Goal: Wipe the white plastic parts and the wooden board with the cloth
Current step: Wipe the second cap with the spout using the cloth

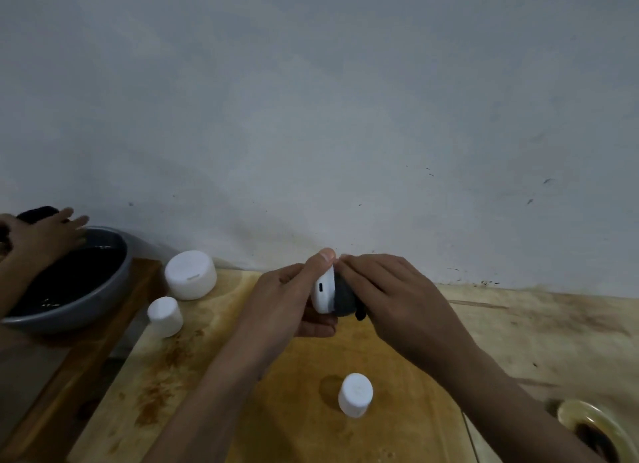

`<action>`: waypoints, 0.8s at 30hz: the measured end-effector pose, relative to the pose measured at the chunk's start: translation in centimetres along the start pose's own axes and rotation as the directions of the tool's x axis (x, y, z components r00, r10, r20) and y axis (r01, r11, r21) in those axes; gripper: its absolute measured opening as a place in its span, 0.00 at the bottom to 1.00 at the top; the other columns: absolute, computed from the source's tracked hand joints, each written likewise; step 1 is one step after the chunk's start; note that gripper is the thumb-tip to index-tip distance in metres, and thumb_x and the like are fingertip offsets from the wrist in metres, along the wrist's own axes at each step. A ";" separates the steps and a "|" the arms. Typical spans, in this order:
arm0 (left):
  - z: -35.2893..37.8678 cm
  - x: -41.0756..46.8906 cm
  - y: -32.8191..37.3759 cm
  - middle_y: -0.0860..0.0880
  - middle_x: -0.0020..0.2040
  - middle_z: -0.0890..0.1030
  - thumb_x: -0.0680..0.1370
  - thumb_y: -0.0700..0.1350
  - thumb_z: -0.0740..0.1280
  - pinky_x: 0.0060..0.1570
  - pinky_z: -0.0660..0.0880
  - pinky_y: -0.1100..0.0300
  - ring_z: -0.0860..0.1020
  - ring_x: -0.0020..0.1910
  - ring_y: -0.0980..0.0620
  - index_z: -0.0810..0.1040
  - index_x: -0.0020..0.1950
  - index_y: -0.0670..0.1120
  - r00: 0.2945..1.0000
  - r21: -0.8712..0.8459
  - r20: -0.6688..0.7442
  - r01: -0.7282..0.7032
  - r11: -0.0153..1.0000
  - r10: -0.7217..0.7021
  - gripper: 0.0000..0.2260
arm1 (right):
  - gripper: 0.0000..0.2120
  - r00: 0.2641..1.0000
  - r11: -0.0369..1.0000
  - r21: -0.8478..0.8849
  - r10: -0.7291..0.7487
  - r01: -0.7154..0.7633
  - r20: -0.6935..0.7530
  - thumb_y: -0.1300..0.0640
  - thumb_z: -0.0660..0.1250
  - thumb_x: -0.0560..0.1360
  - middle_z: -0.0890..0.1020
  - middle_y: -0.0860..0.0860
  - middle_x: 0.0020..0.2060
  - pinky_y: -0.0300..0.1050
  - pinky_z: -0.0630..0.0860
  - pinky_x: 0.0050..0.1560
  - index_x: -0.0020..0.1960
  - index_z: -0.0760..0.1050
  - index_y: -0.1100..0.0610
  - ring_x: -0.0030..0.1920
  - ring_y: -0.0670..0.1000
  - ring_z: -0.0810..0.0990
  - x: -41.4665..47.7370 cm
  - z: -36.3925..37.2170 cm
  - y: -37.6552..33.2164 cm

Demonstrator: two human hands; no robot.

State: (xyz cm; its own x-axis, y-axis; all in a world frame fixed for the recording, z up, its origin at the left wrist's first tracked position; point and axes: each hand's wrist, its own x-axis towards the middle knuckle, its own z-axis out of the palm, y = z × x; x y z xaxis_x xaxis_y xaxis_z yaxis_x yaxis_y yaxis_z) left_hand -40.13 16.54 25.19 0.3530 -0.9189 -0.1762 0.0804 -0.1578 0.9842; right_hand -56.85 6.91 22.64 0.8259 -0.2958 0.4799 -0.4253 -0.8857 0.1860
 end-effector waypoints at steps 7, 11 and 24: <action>-0.6 0.5 -0.2 0.39 0.37 0.85 0.67 0.65 0.70 0.41 0.84 0.51 0.84 0.36 0.45 0.82 0.56 0.43 0.986 -0.144 0.068 0.159 0.977 -0.151 0.30 | 0.27 0.997 0.999 0.034 0.004 -0.001 -0.071 0.64 0.73 0.72 0.80 0.59 0.63 0.50 0.76 0.62 0.70 0.73 0.62 0.62 0.58 0.79 -0.6 -0.1 2.3; -1.6 0.7 -0.5 0.37 0.44 0.84 0.73 0.62 0.67 0.34 0.83 0.55 0.84 0.37 0.47 0.77 0.62 0.43 0.984 -0.340 0.034 0.174 0.924 -0.173 0.27 | 0.20 0.954 0.962 0.160 0.247 -0.220 -0.170 0.63 0.66 0.77 0.81 0.56 0.61 0.48 0.78 0.61 0.68 0.74 0.61 0.60 0.54 0.79 -0.8 -1.0 4.0; 0.0 1.1 -0.7 0.41 0.59 0.85 0.71 0.57 0.72 0.63 0.78 0.46 0.82 0.61 0.41 0.77 0.69 0.44 0.985 -0.663 0.086 0.167 0.730 -0.147 0.30 | 0.13 0.669 0.580 0.726 0.709 -0.370 -0.225 0.56 0.64 0.79 0.82 0.37 0.49 0.27 0.76 0.48 0.62 0.78 0.49 0.50 0.34 0.80 2.0 -0.1 -3.0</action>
State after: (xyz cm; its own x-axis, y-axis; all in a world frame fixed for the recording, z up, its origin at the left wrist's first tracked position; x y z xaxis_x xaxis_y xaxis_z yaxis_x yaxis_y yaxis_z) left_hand -39.77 15.63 24.30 0.2556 -0.9134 -0.3168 0.7354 -0.0290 0.6770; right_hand -53.93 9.03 23.10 0.1679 -0.7450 0.6455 -0.2838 -0.6636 -0.6921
